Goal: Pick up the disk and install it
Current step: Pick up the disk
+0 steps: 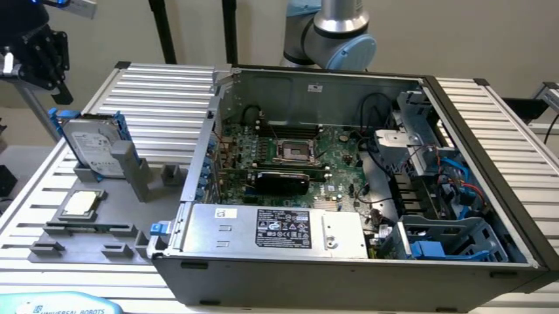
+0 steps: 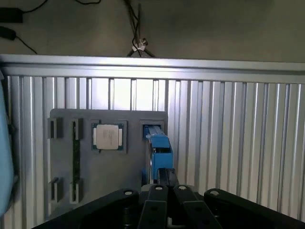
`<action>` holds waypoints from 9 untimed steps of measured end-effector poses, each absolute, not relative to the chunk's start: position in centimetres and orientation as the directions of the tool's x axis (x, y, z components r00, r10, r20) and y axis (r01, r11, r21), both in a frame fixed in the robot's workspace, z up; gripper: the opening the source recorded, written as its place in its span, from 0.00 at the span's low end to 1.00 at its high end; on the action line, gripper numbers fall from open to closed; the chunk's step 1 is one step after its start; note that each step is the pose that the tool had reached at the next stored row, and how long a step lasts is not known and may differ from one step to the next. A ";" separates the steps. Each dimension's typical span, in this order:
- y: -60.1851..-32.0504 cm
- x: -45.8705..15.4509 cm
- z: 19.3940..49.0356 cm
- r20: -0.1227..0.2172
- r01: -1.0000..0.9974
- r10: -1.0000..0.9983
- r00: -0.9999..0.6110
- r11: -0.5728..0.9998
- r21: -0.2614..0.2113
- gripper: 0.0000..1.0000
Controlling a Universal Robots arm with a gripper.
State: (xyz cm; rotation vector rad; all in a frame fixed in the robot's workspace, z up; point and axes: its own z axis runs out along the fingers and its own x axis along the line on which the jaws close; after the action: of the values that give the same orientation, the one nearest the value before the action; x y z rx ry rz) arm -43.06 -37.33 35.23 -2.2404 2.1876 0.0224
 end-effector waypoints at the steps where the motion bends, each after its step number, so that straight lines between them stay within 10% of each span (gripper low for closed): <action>1: -37.3 -43.1 35.2 -0.017 -0.999 -0.999 0.033 -0.033 0.002 0.11; 6: -37.3 -43.1 35.2 -0.017 -0.999 -0.999 0.038 -0.038 0.003 0.12; 9: -37.3 -43.1 35.2 -0.017 -0.999 -0.999 0.038 -0.038 0.002 0.30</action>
State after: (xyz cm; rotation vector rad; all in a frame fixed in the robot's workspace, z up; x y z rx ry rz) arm -43.12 -37.32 35.19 -2.2563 2.1714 0.0215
